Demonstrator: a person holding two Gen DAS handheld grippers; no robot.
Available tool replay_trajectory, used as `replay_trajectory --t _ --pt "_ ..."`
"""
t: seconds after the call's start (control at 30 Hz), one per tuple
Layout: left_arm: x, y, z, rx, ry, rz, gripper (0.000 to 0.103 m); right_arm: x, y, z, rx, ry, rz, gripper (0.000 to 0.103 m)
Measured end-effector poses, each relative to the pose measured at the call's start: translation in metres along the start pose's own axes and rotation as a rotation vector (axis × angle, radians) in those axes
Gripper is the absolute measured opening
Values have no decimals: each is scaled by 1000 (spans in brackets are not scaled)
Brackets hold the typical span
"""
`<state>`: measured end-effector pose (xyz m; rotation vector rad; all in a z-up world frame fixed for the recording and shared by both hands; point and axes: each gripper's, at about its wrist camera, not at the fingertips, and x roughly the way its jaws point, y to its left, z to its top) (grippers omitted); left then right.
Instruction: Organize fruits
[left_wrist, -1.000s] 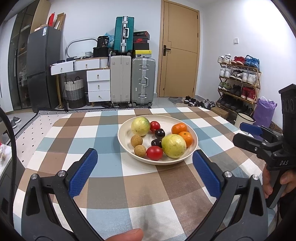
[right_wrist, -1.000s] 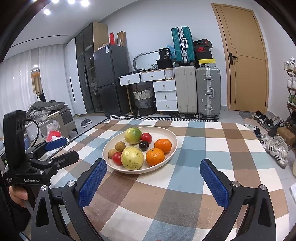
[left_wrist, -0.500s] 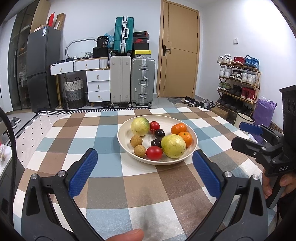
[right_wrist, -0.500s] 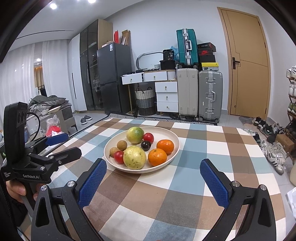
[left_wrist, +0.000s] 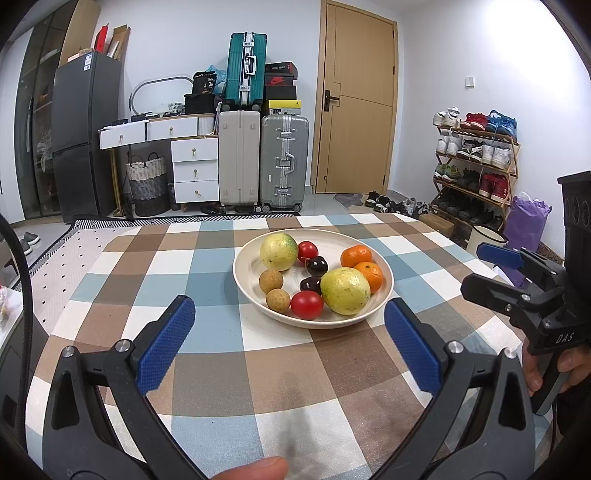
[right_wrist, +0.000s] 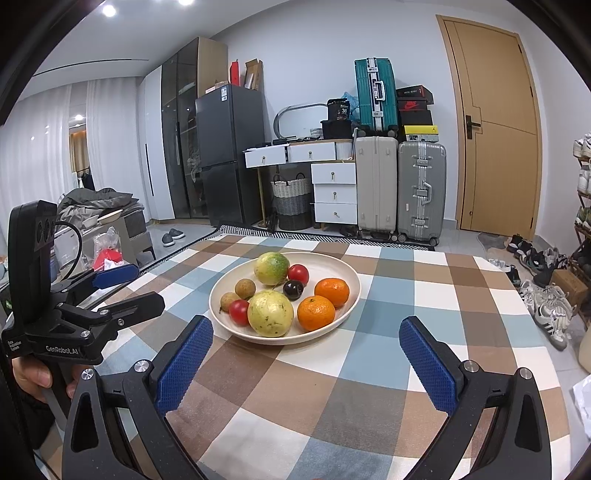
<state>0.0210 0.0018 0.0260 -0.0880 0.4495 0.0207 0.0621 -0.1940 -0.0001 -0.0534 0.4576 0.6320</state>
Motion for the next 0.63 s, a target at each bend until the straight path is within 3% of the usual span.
replay_trajectory --t 0.63 --pt "1 -2 0 2 0 -2 102 1 3 0 -5 0 1 103"
